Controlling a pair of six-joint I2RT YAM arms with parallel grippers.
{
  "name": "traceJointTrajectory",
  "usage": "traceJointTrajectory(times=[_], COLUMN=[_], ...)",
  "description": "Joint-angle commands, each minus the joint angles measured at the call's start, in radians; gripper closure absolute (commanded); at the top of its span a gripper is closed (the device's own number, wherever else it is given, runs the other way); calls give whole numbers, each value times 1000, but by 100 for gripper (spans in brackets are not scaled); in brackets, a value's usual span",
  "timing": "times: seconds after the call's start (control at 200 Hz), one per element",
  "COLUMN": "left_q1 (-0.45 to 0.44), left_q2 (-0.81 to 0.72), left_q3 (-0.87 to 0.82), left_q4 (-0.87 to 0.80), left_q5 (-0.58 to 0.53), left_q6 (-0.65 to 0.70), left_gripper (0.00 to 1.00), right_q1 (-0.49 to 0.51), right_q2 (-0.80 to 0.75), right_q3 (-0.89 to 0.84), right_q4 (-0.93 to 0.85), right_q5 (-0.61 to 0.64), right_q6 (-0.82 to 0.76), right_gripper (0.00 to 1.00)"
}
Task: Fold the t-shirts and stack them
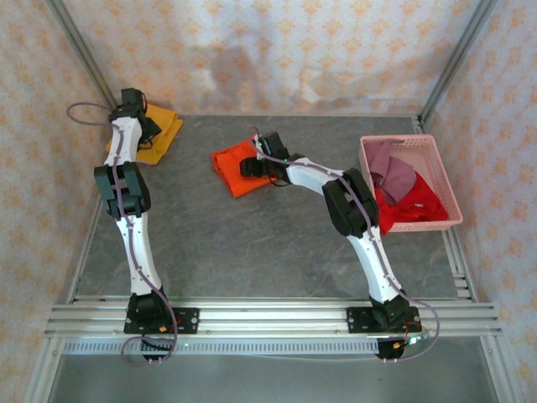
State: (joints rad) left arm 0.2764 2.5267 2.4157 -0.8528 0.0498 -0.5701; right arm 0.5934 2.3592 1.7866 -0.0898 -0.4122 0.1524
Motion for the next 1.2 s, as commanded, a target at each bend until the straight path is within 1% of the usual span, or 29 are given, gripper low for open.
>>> traceJointTrajectory(times=[0.0,0.065,0.11,0.18,0.235,0.385,0.545,0.67,0.816,1.021,1.106,1.196], left_q1=[8,8,7,8,6,-15,-27,-29,-41,-76,-91,-97], left_q2=[32,24,-4,-48,-71,-118,-177,-235,-295,-381,-430,-475], left_q3=[106,64,-24,-177,-259,-386,-488,-652,-810,-978,-1079,-1162], left_q4=[-158,-143,-83,28,82,170,243,398,535,644,707,733], left_q5=[73,110,140,181,194,216,225,279,288,293,290,288], left_q6=[-145,-189,-232,-311,-359,-422,-469,-578,-676,-745,-774,-770], left_gripper=[39,42,42,45,48,51,52,54,55,56,57,57], right_q1=[6,6,7,6,6,5,-1,-4,-6,-12,-14,-15], right_q2=[-56,-66,-72,-81,-91,-119,-136,-147,-160,-185,-196,-206], right_q3=[-53,-71,-82,-101,-115,-148,-175,-198,-219,-266,-281,-291], right_q4=[-22,-15,-8,2,5,2,18,45,56,79,90,96], right_q5=[-2,-1,-2,-5,-5,11,16,14,8,11,13,11], right_q6=[-7,-4,-2,2,0,-22,-15,-2,3,4,7,11], right_gripper=[38,38,38,38,38,38,38,38,38,38,38,38])
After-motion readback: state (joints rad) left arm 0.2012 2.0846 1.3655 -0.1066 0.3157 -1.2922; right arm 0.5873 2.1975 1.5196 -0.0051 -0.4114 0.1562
